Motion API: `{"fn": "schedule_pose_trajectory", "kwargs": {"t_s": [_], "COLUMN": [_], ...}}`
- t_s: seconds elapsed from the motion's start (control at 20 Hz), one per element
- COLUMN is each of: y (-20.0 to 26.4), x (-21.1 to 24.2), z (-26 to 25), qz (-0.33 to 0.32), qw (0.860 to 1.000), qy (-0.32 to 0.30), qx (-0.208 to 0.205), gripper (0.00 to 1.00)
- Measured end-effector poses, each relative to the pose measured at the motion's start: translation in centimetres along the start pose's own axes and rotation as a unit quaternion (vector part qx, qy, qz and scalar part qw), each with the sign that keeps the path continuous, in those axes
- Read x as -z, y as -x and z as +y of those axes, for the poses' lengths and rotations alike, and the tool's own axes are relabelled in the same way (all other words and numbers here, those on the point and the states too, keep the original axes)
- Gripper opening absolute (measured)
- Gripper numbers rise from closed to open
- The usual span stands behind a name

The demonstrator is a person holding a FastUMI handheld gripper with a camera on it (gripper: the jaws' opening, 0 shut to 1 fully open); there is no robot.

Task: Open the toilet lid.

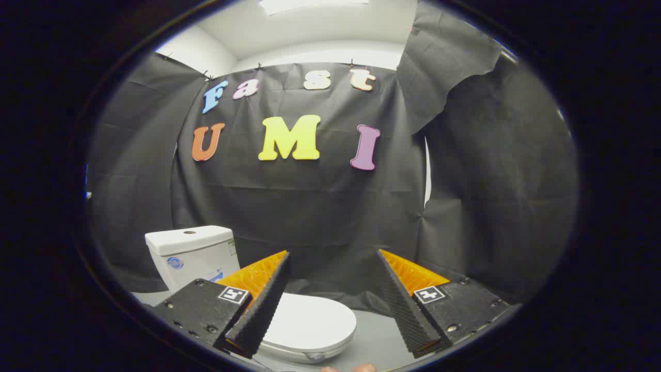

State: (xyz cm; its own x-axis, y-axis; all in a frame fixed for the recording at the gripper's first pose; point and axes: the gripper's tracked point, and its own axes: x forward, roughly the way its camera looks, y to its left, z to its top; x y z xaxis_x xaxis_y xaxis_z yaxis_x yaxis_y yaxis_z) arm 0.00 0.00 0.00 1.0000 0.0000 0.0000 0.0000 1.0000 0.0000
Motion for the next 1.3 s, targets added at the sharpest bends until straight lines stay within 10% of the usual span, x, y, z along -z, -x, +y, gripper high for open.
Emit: {"fn": "schedule_pose_trajectory", "kwargs": {"t_s": [1.3], "y": [1.3], "x": [1.8], "z": [-0.6], "qz": [0.017], "qw": [1.000], "qy": [0.005], "qx": [0.009], "gripper": [1.00]}}
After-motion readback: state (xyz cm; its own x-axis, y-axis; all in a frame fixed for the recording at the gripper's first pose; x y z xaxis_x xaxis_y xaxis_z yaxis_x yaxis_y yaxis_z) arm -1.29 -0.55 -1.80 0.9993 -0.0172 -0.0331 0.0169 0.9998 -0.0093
